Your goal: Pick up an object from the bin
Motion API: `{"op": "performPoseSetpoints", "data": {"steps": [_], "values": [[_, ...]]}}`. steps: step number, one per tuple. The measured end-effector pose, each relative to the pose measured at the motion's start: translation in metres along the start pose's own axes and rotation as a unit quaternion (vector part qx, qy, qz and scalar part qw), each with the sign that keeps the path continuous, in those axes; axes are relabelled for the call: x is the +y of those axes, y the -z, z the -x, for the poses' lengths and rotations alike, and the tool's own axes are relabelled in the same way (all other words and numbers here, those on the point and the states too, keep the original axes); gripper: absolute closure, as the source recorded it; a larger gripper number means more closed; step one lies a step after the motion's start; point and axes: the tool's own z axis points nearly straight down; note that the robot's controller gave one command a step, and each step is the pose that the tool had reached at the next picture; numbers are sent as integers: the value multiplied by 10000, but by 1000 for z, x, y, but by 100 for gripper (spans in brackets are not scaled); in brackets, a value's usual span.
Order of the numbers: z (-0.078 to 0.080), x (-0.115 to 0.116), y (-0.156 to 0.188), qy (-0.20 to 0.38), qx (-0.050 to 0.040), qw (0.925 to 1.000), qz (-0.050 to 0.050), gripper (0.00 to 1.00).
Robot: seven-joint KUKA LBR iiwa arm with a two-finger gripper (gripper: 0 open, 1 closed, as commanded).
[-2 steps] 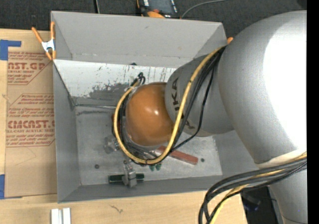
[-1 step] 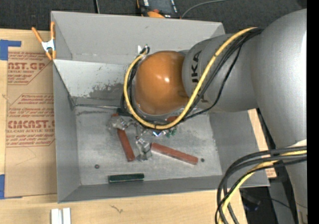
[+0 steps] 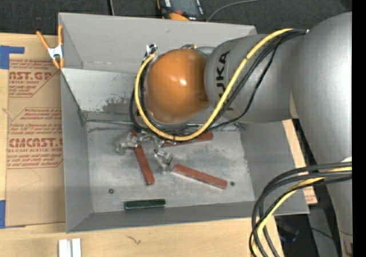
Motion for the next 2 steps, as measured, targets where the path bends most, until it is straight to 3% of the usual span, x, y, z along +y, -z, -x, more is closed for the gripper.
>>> {"op": "performPoseSetpoints", "data": {"steps": [1,2], "values": [[8,-4,-32,2198,-3,9755,2,0],[9,-4,-32,2184,-10,9759,4,0]]}}
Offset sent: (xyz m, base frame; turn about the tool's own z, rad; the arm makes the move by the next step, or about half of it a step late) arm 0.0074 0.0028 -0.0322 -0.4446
